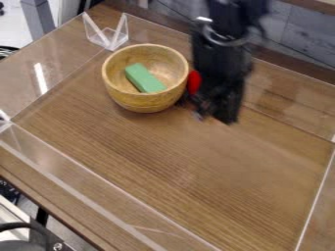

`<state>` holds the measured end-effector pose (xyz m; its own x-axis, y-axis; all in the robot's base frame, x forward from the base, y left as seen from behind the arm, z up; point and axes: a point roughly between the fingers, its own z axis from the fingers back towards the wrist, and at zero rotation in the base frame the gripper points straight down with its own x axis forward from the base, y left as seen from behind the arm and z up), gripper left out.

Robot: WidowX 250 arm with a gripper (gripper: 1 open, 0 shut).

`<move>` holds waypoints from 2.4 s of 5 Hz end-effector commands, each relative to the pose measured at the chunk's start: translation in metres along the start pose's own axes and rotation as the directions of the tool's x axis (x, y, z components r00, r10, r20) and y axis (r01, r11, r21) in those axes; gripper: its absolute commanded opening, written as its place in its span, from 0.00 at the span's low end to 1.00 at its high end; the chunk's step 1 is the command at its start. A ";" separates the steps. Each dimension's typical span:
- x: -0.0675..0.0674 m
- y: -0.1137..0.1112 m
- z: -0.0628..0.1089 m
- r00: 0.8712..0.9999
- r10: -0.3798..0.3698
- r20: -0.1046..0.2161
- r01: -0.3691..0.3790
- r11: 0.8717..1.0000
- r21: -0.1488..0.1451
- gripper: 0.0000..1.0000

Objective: Remove the green stick from the brown bowl and put it on the table

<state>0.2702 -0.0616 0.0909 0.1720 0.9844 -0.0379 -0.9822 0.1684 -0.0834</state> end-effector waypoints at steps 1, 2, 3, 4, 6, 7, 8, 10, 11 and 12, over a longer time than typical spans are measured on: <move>-0.021 -0.004 -0.007 1.000 0.022 0.020 -0.022 1.000 -0.022 0.00; -0.025 -0.005 -0.020 0.989 0.141 0.035 -0.141 0.990 -0.009 0.00; -0.026 -0.006 -0.015 0.972 0.234 0.027 -0.234 0.972 0.004 0.00; -0.019 -0.002 -0.021 0.965 0.260 0.030 -0.261 0.965 0.009 1.00; -0.010 0.001 -0.025 0.948 0.316 0.032 -0.317 0.948 0.018 1.00; -0.001 -0.001 -0.019 0.958 0.284 0.030 -0.285 0.958 0.027 1.00; 0.021 -0.004 -0.005 0.966 0.258 0.011 -0.258 0.965 0.036 1.00; 0.080 0.000 0.017 0.970 0.242 -0.020 -0.242 0.970 0.031 1.00; 0.106 -0.002 0.021 0.960 0.280 -0.024 -0.280 0.960 0.016 1.00; 0.130 -0.008 0.024 0.958 0.286 -0.020 -0.286 0.958 -0.021 1.00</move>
<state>0.2912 0.0656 0.0971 -0.1289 0.9879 -0.0867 -0.9904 -0.1326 -0.0388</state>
